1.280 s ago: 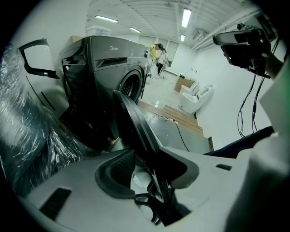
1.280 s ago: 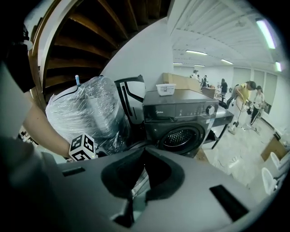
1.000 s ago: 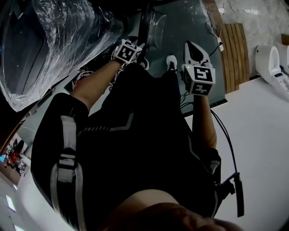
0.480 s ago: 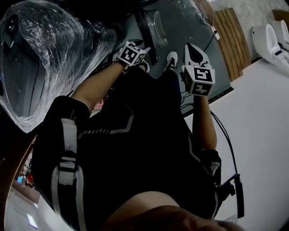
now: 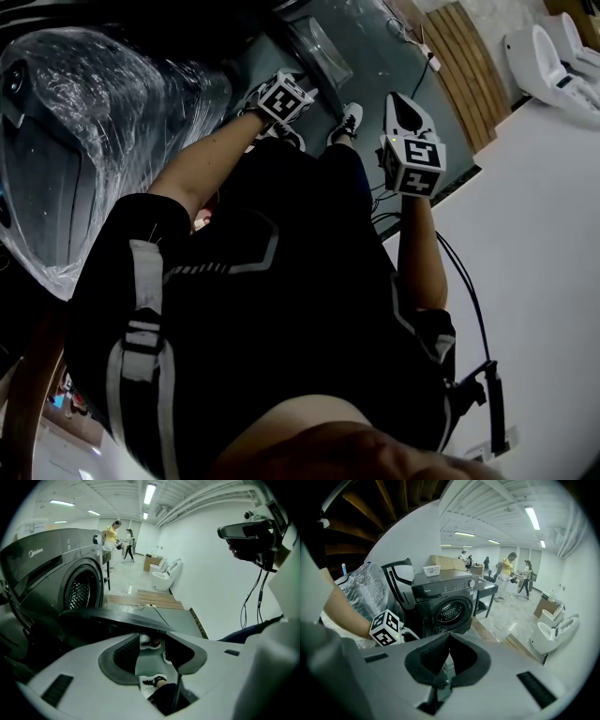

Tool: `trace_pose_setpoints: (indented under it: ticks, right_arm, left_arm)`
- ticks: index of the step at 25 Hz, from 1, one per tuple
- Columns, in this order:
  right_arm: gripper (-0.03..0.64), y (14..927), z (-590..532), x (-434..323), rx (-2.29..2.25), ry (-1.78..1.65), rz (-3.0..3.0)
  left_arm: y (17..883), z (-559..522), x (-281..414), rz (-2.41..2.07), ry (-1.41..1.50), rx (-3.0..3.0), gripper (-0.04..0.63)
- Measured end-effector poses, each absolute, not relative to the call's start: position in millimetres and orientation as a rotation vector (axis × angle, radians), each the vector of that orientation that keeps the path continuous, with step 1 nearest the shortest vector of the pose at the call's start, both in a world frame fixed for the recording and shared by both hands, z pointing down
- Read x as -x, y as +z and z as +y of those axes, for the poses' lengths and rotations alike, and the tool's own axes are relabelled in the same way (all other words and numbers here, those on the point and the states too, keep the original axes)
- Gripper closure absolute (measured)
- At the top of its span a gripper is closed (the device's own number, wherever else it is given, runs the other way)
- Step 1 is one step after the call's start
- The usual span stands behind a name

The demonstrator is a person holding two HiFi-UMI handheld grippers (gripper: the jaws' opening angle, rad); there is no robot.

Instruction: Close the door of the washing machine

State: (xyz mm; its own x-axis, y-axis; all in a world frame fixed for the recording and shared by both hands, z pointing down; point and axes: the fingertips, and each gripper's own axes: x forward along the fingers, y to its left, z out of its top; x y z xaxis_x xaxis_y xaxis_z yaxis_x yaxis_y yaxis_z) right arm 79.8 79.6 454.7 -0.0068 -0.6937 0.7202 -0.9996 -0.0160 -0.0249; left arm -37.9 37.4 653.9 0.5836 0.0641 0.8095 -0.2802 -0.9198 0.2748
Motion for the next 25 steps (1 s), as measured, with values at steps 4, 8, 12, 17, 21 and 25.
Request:
trace_pose_setpoints:
  ticks: [4, 8, 12, 17, 21, 25]
  right_arm:
    - [0.612, 453, 87, -87, -1.773, 0.779, -1.717]
    - [0.612, 452, 90, -96, -1.788, 0.778, -1.689]
    - [0.612, 447, 92, -105, -1.814, 0.780, -1.667]
    - [0.612, 435, 89, -117, -1.863, 0.748, -1.637]
    - [0.612, 427, 88, -122, -1.883, 0.722, -1.619]
    - [0.612, 430, 83, -135, -1.900, 0.716, -1.627]
  left_arm:
    - [652, 32, 21, -0.123, 1.299, -2.479, 0.423]
    - [648, 23, 3, -0.126, 1.275, -2.484, 0.423]
    - [645, 13, -8, -0.155, 1.271, -2.475, 0.423]
    - [636, -10, -22, -0.211, 1.261, -2.512, 0.423]
    - [635, -23, -29, -0.171, 1.346, -2.571, 0.425]
    - [627, -43, -40, -0.219, 1.373, -2.648, 0.423]
